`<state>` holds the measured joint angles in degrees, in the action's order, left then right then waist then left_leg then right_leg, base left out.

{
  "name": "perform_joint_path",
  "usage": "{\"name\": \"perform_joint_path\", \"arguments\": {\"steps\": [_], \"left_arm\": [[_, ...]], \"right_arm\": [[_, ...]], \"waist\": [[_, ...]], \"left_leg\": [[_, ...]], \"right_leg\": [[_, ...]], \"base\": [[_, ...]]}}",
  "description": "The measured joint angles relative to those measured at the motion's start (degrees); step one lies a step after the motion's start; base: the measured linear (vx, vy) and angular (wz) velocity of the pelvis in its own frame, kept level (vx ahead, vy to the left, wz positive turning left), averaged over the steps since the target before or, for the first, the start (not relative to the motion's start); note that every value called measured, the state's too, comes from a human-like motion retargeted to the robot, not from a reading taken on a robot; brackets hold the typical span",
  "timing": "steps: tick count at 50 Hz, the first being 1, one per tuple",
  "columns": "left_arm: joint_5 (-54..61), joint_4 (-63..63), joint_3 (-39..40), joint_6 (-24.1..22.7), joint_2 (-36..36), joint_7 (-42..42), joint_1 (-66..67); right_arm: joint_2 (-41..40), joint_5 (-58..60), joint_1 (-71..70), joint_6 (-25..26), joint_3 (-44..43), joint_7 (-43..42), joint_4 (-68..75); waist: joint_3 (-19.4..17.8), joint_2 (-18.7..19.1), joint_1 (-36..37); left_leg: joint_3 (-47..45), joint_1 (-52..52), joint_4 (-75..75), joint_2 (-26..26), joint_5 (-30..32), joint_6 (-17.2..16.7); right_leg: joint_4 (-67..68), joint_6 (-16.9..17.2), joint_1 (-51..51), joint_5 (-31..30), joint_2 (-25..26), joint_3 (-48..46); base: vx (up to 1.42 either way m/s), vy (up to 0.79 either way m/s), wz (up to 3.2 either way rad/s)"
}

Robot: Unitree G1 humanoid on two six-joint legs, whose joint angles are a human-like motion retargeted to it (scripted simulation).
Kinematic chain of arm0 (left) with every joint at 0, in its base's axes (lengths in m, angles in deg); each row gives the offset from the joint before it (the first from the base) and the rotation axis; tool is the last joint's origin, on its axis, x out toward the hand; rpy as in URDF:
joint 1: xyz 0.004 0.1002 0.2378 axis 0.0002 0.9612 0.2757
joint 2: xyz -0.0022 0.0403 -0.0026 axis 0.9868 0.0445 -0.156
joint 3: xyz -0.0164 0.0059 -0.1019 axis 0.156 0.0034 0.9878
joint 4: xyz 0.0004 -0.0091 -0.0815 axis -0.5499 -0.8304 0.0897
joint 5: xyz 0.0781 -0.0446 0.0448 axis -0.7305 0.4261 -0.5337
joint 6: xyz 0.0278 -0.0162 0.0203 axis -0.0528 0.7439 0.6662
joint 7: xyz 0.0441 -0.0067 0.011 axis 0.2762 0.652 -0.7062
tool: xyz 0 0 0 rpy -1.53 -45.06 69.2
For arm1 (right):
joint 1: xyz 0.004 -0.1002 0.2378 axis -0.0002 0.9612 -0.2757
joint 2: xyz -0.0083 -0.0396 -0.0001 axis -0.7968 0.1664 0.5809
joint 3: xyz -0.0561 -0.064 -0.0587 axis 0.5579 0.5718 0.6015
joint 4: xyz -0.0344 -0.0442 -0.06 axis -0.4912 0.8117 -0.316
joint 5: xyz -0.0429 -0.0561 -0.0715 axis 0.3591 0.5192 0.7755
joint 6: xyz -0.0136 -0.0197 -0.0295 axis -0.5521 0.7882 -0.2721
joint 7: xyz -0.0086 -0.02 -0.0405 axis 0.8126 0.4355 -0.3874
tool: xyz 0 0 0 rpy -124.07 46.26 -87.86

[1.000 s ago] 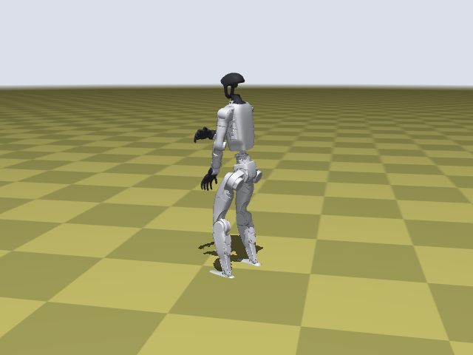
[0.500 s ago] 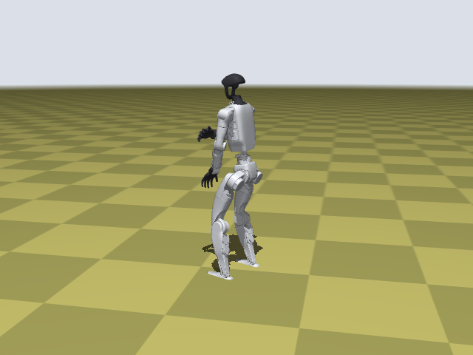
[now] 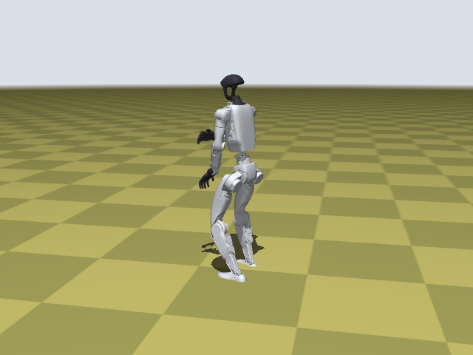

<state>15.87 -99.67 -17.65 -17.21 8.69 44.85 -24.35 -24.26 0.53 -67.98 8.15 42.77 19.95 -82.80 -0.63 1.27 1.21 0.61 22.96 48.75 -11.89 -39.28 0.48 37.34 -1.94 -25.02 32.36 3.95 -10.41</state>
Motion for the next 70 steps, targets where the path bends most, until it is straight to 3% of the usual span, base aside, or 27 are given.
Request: {"name": "perform_joint_path", "arguments": {"steps": [13, 20, 25, 35, 43, 60, 70], "left_arm": [[5.5, -5.0, 4.5, -1.4, 0.9, -1.1, 2.1], [6.3, -7.2, 4.2, -2.2, 1.5, -0.5, 1.5], [5.8, -7.4, 2.9, -2.6, 2.3, 0.2, 0.2], [4.1, -3.9, 1.0, -3.3, 3.6, 0.5, 0.4], [3.4, -2.1, 0.4, -3.1, 3.7, -0.9, 1.7], [1.5, -1.2, -0.9, -2.9, 5.1, -1.6, 1.4], [0.1, -1.2, -2.6, -3.7, 5.8, -1.2, 0.3]], "right_arm": [[0.9, -1.9, 2.8, -0.7, -2.8, -4.3, 0.0], [0.3, -3.1, 3.1, -0.7, -3.9, -4.3, -0.9], [0.8, -4.4, 1.9, -0.4, -4.8, -3.2, -1.1], [0.8, -4.9, 1.4, -0.1, -5.2, -2.4, -1.7], [-1.6, -5.1, 1.6, -0.2, -4.1, -2.3, -3.4], [-3.2, -7.6, -1.6, -0.8, -4.9, -1.4, -3.7], [-3.6, -10.1, -1.2, -1.6, -4.9, -1.5, -3.9]], "waist": [[-0.8, -1.6, -1.1], [-1.0, -4.3, -2.4], [-0.4, -5.1, -2.3], [-0.6, -6.3, 1.4], [-0.2, -5.8, 5.6], [-0.2, -4.2, 8.8], [2.0, -4.0, 6.2]], "left_leg": [[0.4, -1.8, -3.4, 3.5, -4.8, 2.9], [-2.2, 0.0, -6.2, 5.9, -3.3, 4.3], [-2.2, 0.5, -9.9, 8.0, -0.4, 4.5], [1.4, -2.6, -15.0, 12.3, 3.4, 4.4], [4.8, -0.6, -10.5, 13.2, 2.3, 3.8], [10.3, 1.7, -10.5, 10.5, 5.2, 1.4], [1.2, 2.0, -7.5, 6.0, 2.6, 3.0]], "right_leg": [[-1.6, 4.2, -4.5, -5.1, -0.2, 4.3], [-0.4, 8.6, -9.9, -10.6, -3.2, 7.0], [1.5, 9.0, -11.0, -9.7, -6.2, 7.7], [2.4, 8.2, -3.6, -5.2, -9.5, 8.6], [3.9, 5.7, -1.9, -0.6, -10.7, 5.5], [-0.2, 2.0, 1.7, -0.3, -8.5, -1.8], [-0.9, 0.9, 0.4, -0.6, -8.8, -5.4]], "base": [[-0.11, 0.15, -0.39], [-0.18, 0.15, -0.11], [-0.13, 0.07, 0.24], [-0.04, -0.03, 0.58], [0.0, -0.1, 0.52], [-0.01, -0.11, 0.45], [-0.01, -0.02, 0.46]]}}
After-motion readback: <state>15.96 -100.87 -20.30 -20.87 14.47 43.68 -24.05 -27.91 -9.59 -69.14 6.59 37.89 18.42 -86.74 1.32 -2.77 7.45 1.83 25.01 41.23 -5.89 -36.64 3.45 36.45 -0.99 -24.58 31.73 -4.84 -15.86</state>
